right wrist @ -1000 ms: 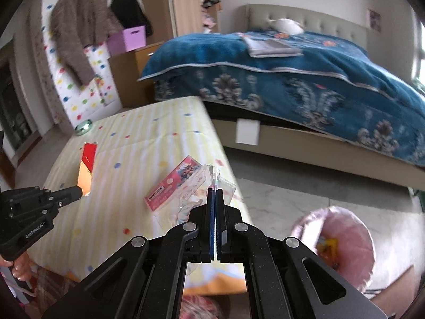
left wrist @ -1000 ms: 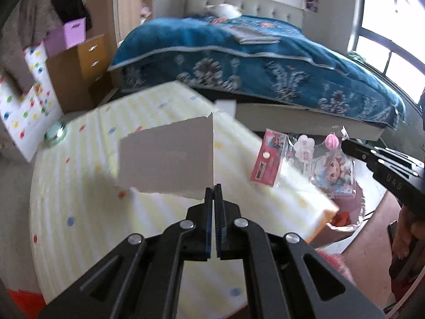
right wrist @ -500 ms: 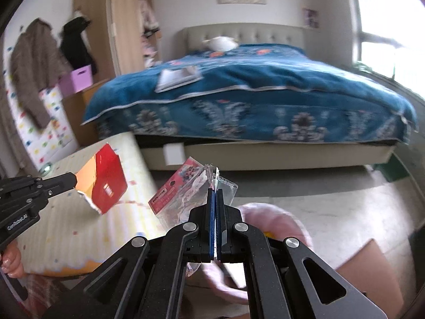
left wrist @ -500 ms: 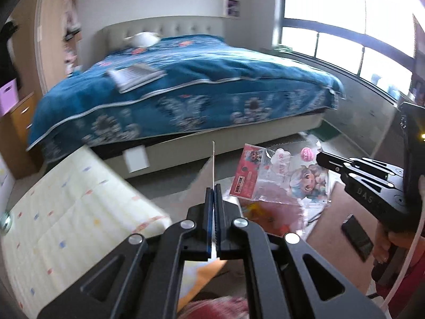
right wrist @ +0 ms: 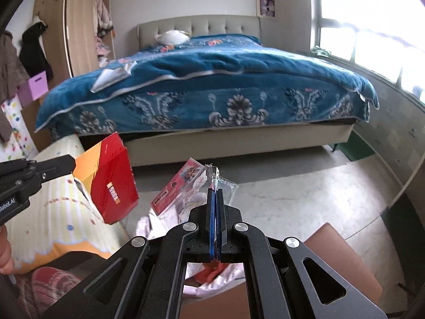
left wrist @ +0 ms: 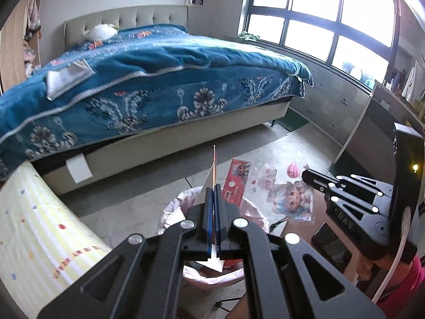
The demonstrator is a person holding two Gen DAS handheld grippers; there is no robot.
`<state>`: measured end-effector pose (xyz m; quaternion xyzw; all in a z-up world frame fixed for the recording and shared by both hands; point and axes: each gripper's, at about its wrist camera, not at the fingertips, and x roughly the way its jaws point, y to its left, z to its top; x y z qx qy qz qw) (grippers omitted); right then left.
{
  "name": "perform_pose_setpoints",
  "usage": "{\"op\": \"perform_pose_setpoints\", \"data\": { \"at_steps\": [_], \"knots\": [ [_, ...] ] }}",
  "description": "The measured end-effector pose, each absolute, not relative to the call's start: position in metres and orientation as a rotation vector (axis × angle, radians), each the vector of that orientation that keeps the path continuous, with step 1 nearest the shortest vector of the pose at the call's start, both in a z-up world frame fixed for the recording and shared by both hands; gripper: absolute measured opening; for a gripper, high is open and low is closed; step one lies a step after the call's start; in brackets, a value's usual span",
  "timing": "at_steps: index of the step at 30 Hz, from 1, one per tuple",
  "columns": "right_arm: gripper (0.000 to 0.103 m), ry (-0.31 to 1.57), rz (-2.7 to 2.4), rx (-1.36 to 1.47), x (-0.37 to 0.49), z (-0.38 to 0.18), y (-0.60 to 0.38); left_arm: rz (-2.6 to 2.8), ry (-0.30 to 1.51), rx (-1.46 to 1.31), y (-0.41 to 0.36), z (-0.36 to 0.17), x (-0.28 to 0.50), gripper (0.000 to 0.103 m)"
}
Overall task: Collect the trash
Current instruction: 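Carry the candy bag, pink card and envelope over the pink bin and open both tools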
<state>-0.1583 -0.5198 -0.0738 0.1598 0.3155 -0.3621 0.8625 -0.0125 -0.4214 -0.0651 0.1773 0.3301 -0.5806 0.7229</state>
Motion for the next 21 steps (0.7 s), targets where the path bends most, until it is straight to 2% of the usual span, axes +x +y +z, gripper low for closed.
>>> {"op": "perform_pose_setpoints", "data": {
  "at_steps": [6,9,12,13,14,16,21],
  "knots": [
    [0.001,0.734,-0.761,0.364,-0.153,-0.098,-0.538,-1.294,0.795,0.404,-0.446,-0.09,-0.008,0.0],
    [0.005,0.76,-0.752,0.376,-0.145,-0.112,-0.545,-1.289,0.806,0.398,-0.454,-0.097,-0.007,0.0],
    [0.007,0.778,-0.727,0.402,-0.141,-0.124,-0.552,-1.277,0.814,0.39,-0.458,-0.101,-0.004,0.017],
    [0.016,0.783,-0.733,0.408,-0.141,-0.127,-0.552,-1.259,0.807,0.396,-0.456,-0.102,-0.003,0.032],
    [0.031,0.777,-0.737,0.409,-0.143,-0.128,-0.551,-1.249,0.799,0.398,-0.454,-0.101,-0.003,0.041],
    [0.043,0.768,-0.739,0.411,-0.147,-0.125,-0.549,-1.216,0.779,0.408,-0.447,-0.1,-0.001,0.044],
    [0.046,0.737,-0.742,0.418,-0.159,-0.116,-0.538,-1.141,0.743,0.4,-0.427,-0.092,0.009,0.05]
  ]
}}
